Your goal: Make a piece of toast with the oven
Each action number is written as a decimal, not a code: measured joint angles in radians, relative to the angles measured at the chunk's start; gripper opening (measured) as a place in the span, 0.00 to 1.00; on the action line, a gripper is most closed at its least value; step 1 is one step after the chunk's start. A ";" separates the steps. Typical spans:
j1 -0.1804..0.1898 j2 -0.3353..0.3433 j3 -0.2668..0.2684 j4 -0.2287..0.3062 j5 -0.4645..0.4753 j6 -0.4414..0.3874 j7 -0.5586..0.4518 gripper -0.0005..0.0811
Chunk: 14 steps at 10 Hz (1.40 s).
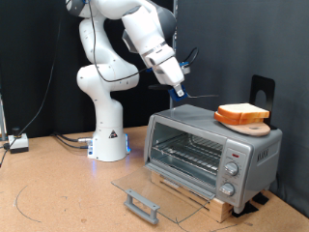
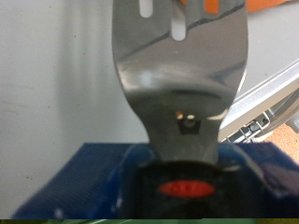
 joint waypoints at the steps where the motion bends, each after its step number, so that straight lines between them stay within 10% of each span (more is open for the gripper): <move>1: 0.000 0.005 0.004 0.008 0.000 0.001 0.001 0.49; 5: -0.119 0.018 0.066 0.018 -0.007 0.061 0.243 0.49; 9: -0.243 0.031 -0.041 0.032 -0.136 -0.110 0.153 0.49; 14: -0.271 0.072 -0.091 0.034 -0.160 -0.100 0.070 0.49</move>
